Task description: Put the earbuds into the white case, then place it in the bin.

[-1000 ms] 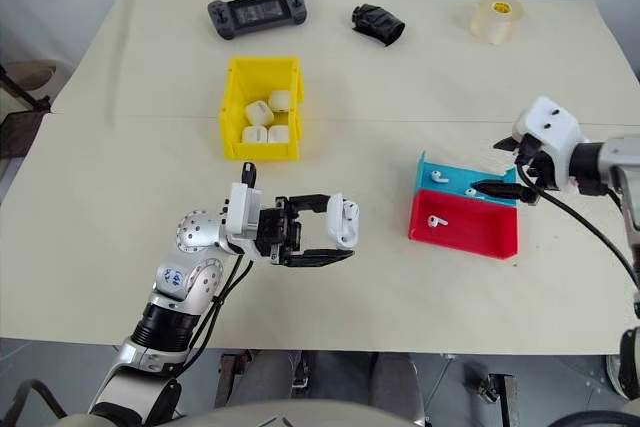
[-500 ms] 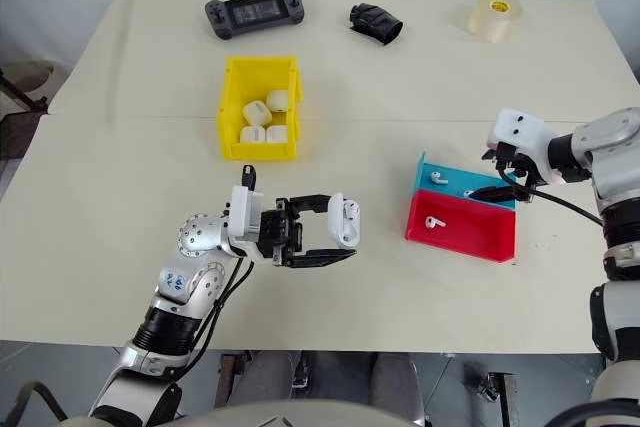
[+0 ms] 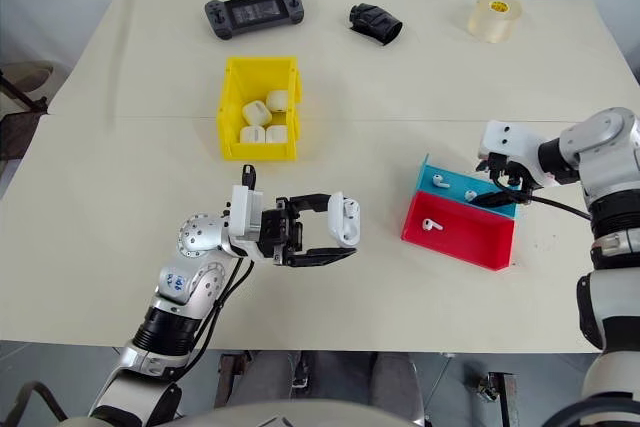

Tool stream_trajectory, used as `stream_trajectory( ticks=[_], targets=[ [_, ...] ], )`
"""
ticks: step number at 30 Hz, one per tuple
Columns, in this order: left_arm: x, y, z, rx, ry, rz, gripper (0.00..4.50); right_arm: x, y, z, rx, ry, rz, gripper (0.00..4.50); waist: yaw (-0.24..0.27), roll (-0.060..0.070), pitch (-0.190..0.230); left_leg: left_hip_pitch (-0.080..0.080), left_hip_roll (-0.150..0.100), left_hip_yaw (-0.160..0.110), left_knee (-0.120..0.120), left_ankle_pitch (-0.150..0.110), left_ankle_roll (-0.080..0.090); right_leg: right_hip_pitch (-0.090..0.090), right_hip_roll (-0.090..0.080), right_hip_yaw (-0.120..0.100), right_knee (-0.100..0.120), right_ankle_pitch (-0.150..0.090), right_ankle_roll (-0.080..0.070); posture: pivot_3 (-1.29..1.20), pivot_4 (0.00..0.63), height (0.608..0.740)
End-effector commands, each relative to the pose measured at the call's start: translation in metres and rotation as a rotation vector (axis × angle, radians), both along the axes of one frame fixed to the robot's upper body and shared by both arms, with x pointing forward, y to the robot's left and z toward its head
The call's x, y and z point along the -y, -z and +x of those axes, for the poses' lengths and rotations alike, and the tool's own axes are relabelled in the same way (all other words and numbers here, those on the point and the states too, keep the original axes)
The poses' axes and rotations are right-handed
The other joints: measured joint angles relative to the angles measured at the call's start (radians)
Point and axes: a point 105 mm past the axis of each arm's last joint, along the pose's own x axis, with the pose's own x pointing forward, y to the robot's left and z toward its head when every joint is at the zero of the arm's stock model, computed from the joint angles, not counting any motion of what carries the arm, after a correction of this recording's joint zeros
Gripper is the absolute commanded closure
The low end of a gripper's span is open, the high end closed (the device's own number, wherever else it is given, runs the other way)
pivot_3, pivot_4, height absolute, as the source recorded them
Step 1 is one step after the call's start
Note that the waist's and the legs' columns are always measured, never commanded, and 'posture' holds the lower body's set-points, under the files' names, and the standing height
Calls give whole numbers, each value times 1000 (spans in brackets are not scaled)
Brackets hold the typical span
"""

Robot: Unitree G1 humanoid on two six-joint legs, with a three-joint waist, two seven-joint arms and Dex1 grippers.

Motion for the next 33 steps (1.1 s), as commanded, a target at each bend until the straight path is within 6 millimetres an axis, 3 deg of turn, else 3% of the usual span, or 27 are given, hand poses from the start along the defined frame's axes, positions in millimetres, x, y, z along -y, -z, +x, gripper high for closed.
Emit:
stream_trajectory(
  ticks=[1,14,17,21,25,28,33],
  targets=[
    [1,-12,-5,61,3,-24,1721,-1,-4,1,11,-14,4,2146,0,0,0,0,0,0,0,0,0,0,0,0,0,0,0,0,150,740],
    [1,-14,-3,64,-1,-26,1721,-4,1,0,4,-32,11,2146,0,0,0,0,0,0,1,0,0,0,0,0,1,0,0,0,150,740],
    [0,-14,-3,66,-2,-24,1721,-5,3,0,0,-34,17,2680,-1,0,0,1,0,0,1,0,0,0,0,0,1,0,0,0,150,740],
    [0,-15,-2,68,-2,-21,1721,-6,6,-1,-7,-31,22,3915,0,0,0,1,0,0,1,0,0,1,0,0,2,0,0,0,150,740],
    [-1,-15,-1,70,-3,-17,1721,-6,5,0,9,-22,31,3919,0,0,0,1,0,0,1,0,0,1,0,0,2,0,0,0,150,740],
    [-1,-15,0,71,-2,-16,1721,-6,0,2,36,-14,49,3919,0,0,0,1,0,0,1,0,0,1,0,0,2,0,0,0,150,740],
    [-2,-17,3,79,-1,-21,1721,-9,-41,0,167,-23,193,3919,0,1,0,1,0,0,1,0,0,0,0,1,2,0,0,0,150,740]
  ],
)
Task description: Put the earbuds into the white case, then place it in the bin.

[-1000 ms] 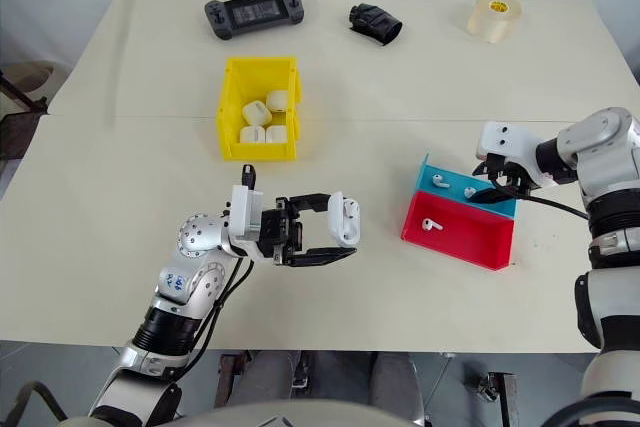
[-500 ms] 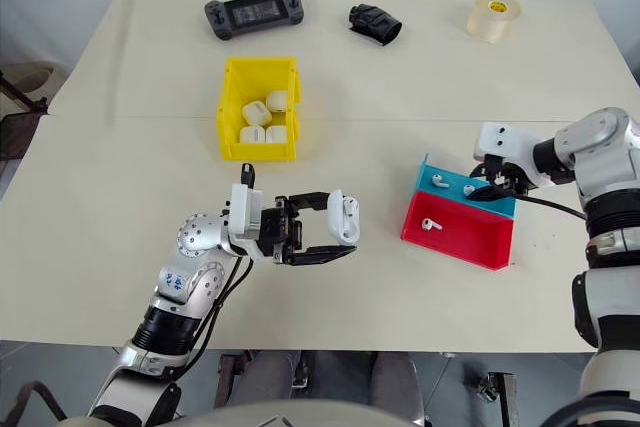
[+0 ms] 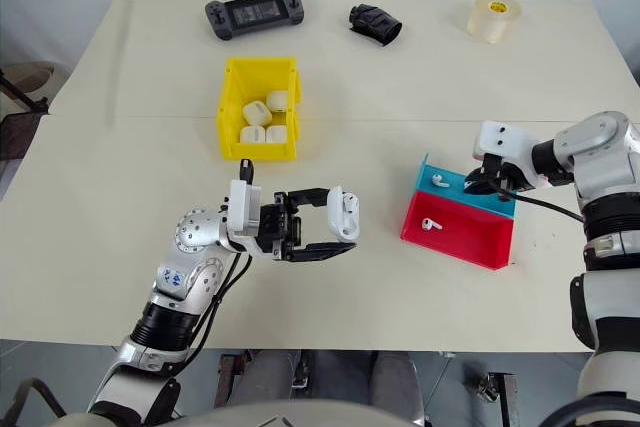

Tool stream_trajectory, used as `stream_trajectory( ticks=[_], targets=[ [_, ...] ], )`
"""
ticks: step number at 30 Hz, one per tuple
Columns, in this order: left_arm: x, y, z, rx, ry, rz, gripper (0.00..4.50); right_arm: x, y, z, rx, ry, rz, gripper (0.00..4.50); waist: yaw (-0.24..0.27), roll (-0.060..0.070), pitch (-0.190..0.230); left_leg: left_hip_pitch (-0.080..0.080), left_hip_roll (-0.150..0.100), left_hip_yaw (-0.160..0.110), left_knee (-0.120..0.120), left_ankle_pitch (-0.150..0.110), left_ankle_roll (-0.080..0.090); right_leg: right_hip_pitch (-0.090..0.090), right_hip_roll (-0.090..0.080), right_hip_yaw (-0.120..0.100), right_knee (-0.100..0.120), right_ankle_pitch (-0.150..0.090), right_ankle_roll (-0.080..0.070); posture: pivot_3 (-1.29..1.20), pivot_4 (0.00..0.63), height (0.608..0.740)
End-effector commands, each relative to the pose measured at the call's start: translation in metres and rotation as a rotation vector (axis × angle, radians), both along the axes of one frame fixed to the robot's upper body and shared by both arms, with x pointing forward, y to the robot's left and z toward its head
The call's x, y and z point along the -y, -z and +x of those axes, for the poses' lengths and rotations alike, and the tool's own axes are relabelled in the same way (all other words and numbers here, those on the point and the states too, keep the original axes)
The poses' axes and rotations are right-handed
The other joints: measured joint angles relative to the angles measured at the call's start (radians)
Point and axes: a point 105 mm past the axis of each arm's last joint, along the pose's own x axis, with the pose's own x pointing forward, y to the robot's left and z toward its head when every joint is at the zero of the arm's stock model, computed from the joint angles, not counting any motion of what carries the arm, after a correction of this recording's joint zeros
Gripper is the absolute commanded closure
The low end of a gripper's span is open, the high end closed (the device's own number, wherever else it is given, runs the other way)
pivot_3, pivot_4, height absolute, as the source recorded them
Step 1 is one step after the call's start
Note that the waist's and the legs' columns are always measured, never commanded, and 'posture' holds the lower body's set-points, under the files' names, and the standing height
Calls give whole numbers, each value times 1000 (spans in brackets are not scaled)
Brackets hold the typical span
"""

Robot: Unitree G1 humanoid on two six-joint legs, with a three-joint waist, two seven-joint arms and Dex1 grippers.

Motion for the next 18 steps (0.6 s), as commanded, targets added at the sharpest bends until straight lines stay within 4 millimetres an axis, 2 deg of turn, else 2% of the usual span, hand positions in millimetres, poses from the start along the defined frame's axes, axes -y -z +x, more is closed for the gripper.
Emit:
stream_trajectory(
  ticks=[1,3,5,7,14,16,18],
  targets=[
    [-1,-11,0,54,9,-29,1721,-2,-42,-4,125,-14,127,3919,1,0,0,0,0,0,0,0,0,0,0,0,0,0,0,0,150,740],
    [-1,-12,2,54,17,-33,1721,-13,-63,-18,151,-54,293,3919,3,0,0,0,0,0,0,0,0,0,0,0,0,0,0,0,150,740],
    [-1,-13,4,51,21,-37,1721,-21,-74,-30,159,-67,392,3919,7,0,0,-1,1,-2,0,0,0,0,0,-2,0,0,0,0,150,740],
    [-1,-15,7,48,26,-43,1721,-31,-77,-42,148,-72,475,3919,6,0,0,-1,0,-2,0,0,0,0,0,-2,0,0,0,0,150,740],
    [2,-21,19,42,38,-67,1721,-90,-83,-88,75,-82,867,3919,4,0,0,-1,1,-2,1,0,0,0,0,-2,2,0,0,0,150,740],
    [2,-22,21,41,41,-69,1721,-100,-83,-96,62,-74,932,3919,5,0,0,0,1,-3,1,0,-1,0,0,-2,3,0,0,0,150,740],
    [3,-23,23,40,43,-71,1721,-114,-87,-105,49,-68,1068,3919,5,0,0,0,0,-2,1,0,-1,0,0,-1,3,0,0,0,150,740]
  ],
)
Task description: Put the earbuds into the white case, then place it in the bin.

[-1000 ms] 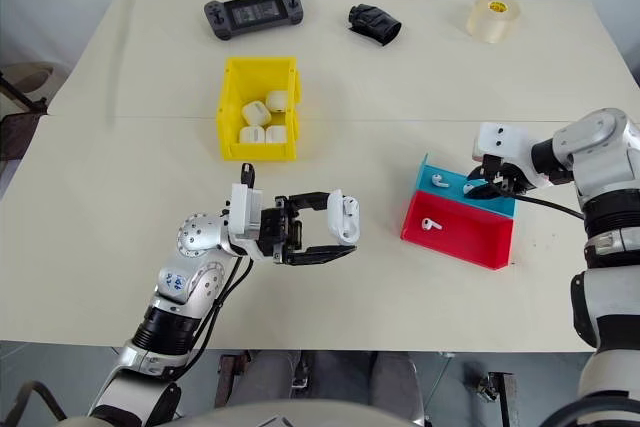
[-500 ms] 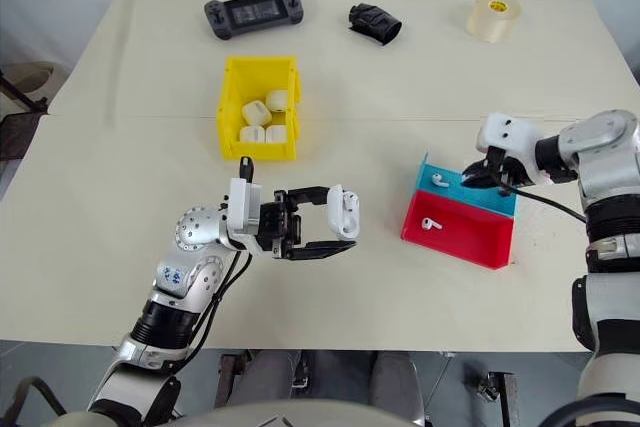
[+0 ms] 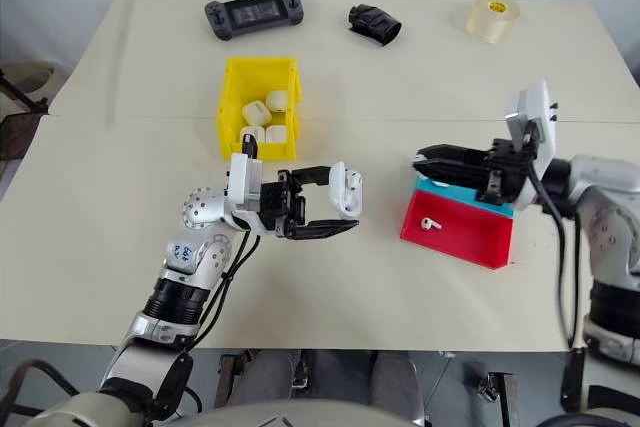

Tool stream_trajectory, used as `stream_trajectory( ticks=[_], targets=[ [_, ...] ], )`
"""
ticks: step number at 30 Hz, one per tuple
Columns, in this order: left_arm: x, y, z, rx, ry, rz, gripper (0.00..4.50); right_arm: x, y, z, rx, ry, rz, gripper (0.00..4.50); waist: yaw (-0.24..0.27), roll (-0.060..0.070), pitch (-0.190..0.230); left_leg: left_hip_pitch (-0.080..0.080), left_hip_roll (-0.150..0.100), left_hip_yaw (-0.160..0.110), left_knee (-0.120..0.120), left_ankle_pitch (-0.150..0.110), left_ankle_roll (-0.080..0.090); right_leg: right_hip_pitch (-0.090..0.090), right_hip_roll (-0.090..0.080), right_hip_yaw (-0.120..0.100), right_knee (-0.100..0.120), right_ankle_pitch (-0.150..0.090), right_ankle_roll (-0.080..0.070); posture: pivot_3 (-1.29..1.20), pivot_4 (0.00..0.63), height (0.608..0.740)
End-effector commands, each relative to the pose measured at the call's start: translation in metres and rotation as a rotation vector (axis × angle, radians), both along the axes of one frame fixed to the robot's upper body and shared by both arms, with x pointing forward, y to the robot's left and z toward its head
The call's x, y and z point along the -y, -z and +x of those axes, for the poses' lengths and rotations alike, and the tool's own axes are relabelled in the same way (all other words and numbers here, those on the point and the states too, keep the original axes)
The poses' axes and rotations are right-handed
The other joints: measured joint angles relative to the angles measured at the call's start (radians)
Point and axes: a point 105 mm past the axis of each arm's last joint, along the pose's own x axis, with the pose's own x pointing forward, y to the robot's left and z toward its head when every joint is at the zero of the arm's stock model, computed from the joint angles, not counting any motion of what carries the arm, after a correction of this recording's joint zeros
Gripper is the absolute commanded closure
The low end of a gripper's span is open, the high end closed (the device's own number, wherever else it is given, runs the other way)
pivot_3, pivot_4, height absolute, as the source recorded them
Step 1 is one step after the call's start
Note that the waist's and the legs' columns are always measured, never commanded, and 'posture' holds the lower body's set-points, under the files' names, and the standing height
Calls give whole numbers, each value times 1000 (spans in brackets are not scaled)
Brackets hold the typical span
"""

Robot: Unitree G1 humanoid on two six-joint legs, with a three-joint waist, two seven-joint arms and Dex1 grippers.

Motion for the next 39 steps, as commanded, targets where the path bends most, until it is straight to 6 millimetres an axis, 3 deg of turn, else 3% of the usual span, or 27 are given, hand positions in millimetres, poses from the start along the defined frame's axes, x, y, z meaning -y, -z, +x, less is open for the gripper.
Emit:
stream_trajectory(
  ticks=[1,9,15,19,28,39],
  targets=[
    [0,-9,2,28,10,-33,1721,-17,-20,-18,22,6,194,3919,0,0,0,0,0,0,0,0,0,0,0,0,0,0,0,0,150,740],
    [4,-14,5,-2,22,-57,1721,-38,-44,-38,82,2,508,3919,0,0,0,0,-1,-1,0,0,0,-1,0,1,2,0,0,0,150,740],
    [4,-19,7,-5,27,-64,1721,-50,-35,-46,125,6,546,3919,-4,0,0,1,-5,0,-1,0,0,-1,0,1,2,0,0,0,150,740],
    [4,-23,9,-15,16,-74,1721,-59,-18,-45,129,43,531,3919,-3,0,0,1,-5,0,-1,0,0,-1,1,2,3,0,0,0,150,740],
    [4,-28,8,-24,17,-86,1721,-58,-5,-34,185,102,511,3919,-3,0,0,1,-5,0,-1,0,0,-1,1,2,3,0,0,0,150,740],
    [4,-31,10,-30,3,-93,1721,-65,3,-35,175,92,521,3919,-3,0,0,1,-5,0,-1,0,0,-2,1,2,3,0,0,0,150,740]
  ],
)
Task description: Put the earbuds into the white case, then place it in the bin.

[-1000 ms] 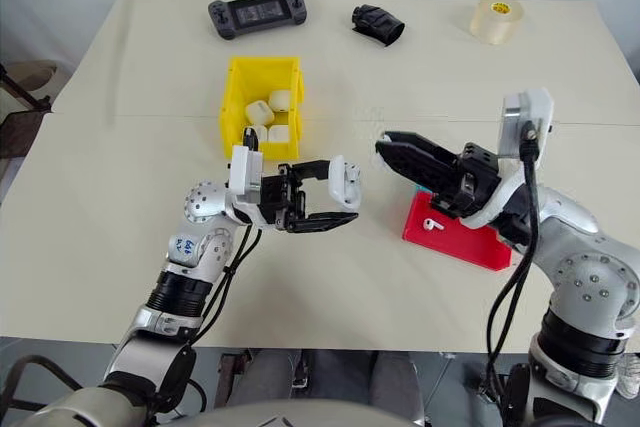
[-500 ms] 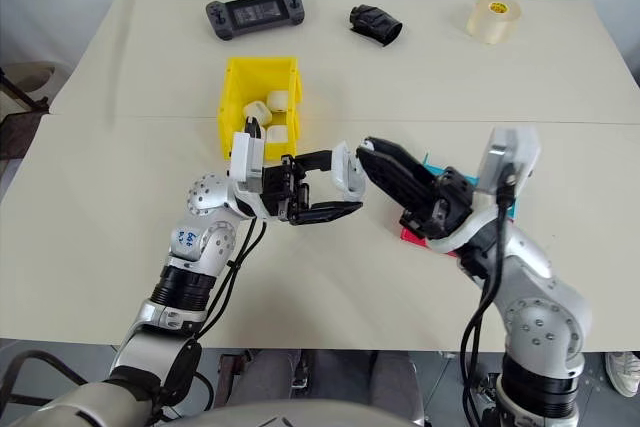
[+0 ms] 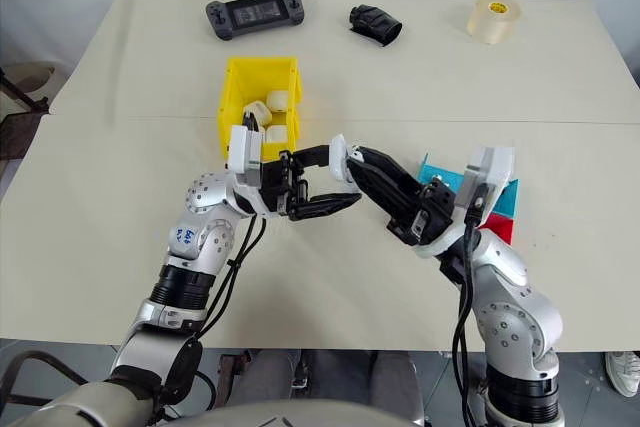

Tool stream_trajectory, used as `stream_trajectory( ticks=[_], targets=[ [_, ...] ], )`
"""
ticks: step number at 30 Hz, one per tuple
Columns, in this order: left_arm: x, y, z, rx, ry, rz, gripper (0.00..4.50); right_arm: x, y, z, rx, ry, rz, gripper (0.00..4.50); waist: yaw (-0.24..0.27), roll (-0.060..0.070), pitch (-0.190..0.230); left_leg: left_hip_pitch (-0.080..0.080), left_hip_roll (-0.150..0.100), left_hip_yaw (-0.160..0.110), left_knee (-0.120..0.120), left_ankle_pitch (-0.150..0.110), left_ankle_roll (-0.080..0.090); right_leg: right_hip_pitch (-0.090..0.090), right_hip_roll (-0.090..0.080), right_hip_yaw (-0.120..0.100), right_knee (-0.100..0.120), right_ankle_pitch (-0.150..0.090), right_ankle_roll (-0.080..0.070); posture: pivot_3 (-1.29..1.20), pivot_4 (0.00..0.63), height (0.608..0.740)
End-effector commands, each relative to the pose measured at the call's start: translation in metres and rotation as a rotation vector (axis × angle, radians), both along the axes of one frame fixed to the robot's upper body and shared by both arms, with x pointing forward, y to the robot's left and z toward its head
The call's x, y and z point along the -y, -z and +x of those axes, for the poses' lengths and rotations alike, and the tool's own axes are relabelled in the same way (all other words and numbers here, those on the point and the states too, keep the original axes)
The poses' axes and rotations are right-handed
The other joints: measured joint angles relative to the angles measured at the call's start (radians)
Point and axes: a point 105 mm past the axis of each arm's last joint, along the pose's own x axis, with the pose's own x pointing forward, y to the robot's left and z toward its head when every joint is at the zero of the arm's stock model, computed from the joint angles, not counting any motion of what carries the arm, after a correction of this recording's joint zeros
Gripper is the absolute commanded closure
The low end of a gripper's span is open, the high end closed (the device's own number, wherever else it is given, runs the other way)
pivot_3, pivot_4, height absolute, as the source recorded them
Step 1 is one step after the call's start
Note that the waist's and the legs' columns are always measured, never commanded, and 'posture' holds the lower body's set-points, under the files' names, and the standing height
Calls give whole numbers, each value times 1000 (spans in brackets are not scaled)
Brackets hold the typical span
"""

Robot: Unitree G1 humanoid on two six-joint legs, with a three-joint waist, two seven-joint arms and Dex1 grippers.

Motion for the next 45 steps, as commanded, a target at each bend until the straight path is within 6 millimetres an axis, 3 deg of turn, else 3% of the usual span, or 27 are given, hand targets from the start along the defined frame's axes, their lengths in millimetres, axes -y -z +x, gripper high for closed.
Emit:
stream_trajectory(
  ticks=[1,16,22,25,29,33,40,45],
  targets=[
    [1,-17,-4,50,10,-43,1721,-1,-4,-4,34,2,7,3919,0,0,0,0,0,0,0,0,0,0,0,0,0,0,0,0,150,740],
    [-1,-21,0,34,-18,-68,1721,1,18,-6,-37,-3,-96,3919,0,0,0,0,0,0,0,0,0,0,0,0,0,0,0,0,150,740],
    [-2,-17,0,40,-19,-40,1721,3,12,-9,-13,-20,-126,1913,2,0,0,0,0,0,0,0,0,0,0,0,0,0,0,0,150,740],
    [-6,-9,3,64,-54,39,1721,13,10,-10,19,16,-185,948,1,0,0,0,0,0,0,0,0,0,0,0,-1,0,0,0,150,740],
    [-13,15,12,193,-134,312,1721,38,13,-12,13,53,-286,948,2,0,0,0,0,1,0,0,0,1,0,0,-1,0,0,0,150,740],
    [-20,30,19,322,-174,535,1721,43,16,-9,35,67,-399,1911,2,0,0,0,0,1,-1,0,0,1,0,0,-1,0,0,0,150,740],
    [-17,48,12,364,-114,724,1721,0,30,-3,84,-41,-529,4326,1,0,0,0,0,1,-1,0,0,0,0,0,-1,0,0,0,150,740],
    [-11,48,6,364,-94,729,1721,-15,47,7,57,-44,-586,4467,3,-2,1,0,0,0,0,0,0,0,0,0,-1,0,0,0,150,740]
  ],
)
